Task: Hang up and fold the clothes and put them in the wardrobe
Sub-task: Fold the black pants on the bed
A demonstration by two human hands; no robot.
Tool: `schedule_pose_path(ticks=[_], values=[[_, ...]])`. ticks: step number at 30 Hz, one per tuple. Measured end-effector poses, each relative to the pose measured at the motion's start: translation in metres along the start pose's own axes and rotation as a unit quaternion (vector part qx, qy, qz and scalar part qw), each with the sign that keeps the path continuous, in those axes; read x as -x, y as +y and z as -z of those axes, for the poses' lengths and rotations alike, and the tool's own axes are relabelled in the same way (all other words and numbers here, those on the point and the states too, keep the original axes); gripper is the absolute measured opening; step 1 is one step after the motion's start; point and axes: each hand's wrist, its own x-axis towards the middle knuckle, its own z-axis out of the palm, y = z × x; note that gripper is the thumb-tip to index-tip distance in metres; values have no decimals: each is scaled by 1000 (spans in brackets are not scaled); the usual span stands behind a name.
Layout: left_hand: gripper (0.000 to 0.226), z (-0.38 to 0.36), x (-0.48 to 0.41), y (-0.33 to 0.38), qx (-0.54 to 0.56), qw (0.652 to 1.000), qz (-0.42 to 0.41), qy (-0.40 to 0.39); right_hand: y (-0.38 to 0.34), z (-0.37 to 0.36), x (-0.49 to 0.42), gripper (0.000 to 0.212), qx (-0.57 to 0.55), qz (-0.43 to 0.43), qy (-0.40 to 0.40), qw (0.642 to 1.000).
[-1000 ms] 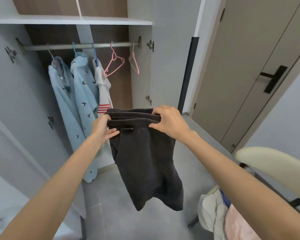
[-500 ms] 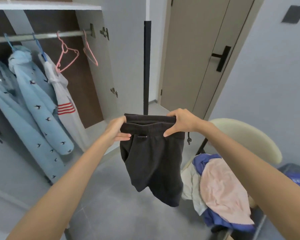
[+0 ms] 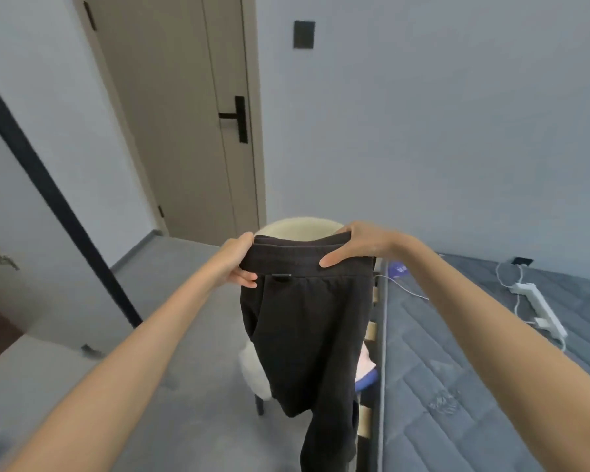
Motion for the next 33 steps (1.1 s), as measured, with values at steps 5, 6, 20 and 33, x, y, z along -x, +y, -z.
schedule_pose_path(ticks=[5,6,20,33], values=[[42,-124,-34,45,-60,994,3,-95,84,61,60,45,68,-106,79,989],[43,-150,-38,53,-63,991,-4,-116,98,73,71,46,102,-122,89,983],[38,-379,-28,169,74,940,-140,-303,216,165,195,19,339,-187,491,780],[33,-449,-52,-57,-76,911,-46,-402,310,-53,222,17,252,-400,366,801]])
